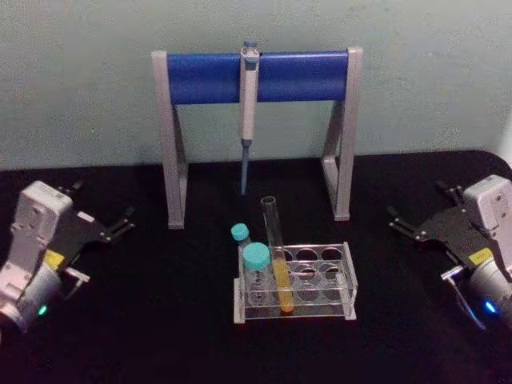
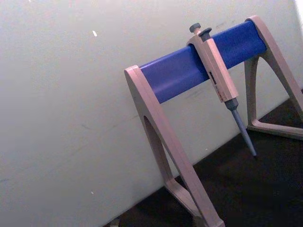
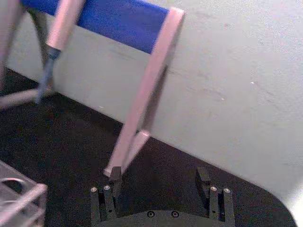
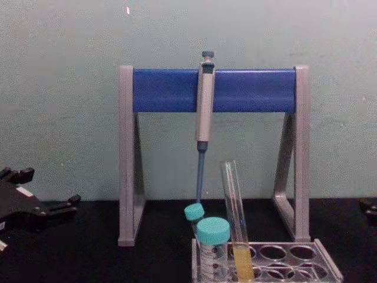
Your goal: Pick up the test tube from the test tube rack, shake it, then place it back into the test tube rack.
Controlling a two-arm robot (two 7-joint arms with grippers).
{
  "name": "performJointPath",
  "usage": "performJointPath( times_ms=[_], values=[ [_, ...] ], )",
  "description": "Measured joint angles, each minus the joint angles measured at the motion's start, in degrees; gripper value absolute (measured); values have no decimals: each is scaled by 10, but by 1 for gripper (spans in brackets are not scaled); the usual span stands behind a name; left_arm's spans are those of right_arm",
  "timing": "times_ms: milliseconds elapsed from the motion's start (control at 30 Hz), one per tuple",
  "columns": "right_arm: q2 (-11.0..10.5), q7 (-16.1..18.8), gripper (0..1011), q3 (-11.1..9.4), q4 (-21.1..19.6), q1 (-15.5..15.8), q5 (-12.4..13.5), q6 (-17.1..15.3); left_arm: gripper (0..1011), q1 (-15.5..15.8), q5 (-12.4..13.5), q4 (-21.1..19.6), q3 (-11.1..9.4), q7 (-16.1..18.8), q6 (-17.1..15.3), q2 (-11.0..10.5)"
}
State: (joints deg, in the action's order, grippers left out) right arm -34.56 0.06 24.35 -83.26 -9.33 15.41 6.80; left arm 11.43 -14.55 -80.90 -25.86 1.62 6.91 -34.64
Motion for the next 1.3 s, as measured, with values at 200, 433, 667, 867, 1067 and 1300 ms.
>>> performJointPath(
  times_ms=[200, 433, 667, 867, 1067, 1300],
  values=[
    [-8, 43, 1000, -14, -50, 33, 41, -10, 1001, 0, 0, 0, 0, 0, 0, 0],
    [-14, 111, 1000, -22, -99, 59, 102, -39, 1001, 0, 0, 0, 0, 0, 0, 0],
    [-16, 191, 1000, -18, -126, 58, 150, -76, 1001, 0, 0, 0, 0, 0, 0, 0],
    [-15, 255, 1000, -1, -124, 33, 160, -101, 1001, 0, 0, 0, 0, 0, 0, 0],
    [-8, 313, 1000, 20, -103, -4, 158, -117, 1001, 0, 0, 0, 0, 0, 0, 0],
    [9, 341, 1000, 39, -73, -46, 156, -127, 1001, 0, 0, 0, 0, 0, 0, 0]
  ],
)
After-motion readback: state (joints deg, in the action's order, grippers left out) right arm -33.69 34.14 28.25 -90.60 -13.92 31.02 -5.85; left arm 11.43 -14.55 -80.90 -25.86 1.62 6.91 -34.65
